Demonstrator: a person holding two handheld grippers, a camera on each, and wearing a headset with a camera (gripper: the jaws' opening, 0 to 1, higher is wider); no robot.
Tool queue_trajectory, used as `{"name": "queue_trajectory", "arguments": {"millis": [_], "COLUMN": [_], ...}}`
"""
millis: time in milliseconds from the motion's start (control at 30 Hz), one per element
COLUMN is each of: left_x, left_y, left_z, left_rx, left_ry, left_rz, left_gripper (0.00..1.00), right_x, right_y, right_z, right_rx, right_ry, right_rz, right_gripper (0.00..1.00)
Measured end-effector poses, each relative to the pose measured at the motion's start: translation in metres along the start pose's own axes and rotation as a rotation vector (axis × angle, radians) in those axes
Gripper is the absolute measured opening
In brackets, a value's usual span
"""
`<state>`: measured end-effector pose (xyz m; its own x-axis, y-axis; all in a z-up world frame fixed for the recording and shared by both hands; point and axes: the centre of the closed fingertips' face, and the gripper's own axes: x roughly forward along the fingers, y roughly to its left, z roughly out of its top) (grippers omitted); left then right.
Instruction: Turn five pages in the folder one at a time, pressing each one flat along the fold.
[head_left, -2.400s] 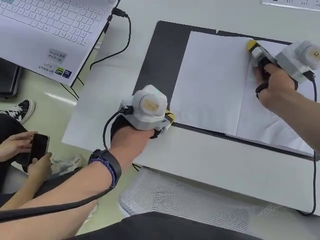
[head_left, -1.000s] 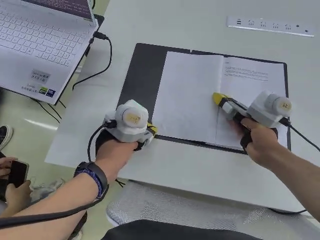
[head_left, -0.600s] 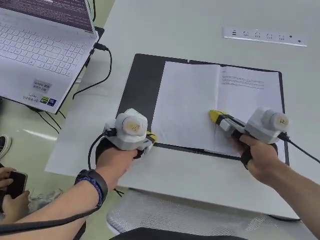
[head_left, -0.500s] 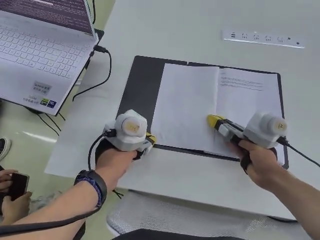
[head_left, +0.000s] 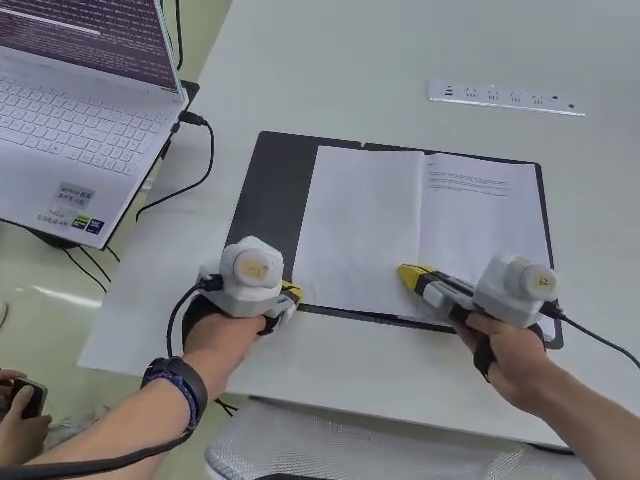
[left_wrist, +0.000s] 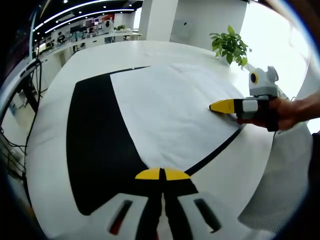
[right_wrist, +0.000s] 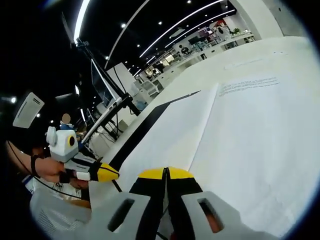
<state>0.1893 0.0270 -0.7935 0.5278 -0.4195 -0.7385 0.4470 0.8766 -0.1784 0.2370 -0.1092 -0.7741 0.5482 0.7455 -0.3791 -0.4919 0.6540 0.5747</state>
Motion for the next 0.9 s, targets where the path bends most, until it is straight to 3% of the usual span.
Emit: {"name": "queue_trajectory", "arguments": {"millis": [433,500,900], "left_x": [-0.001,-0.002,-0.002], "left_y": [-0.001,-0.002,-0.001], "left_z": [0.0,0.0,-0.001], "left_rx": [-0.002,0.026,0.013], "left_ry": [-0.002,0.002,-0.011], "left_rz": [-0.002,0.002,0.016], "left_gripper": [0.0,0.0,0.0], "right_x": [-0.011,-0.012,-0.022], "right_y": [0.005,0.007,0.015], "right_z": [-0.016,-0.02,-0.033], "right_rx": [0.012,0.012,-0.008], "right_ry": [0.004,0.011,0.049], "right_rz": [0.0,0.002,-0.017], "right_gripper": [0.0,0.0,0.0]}}
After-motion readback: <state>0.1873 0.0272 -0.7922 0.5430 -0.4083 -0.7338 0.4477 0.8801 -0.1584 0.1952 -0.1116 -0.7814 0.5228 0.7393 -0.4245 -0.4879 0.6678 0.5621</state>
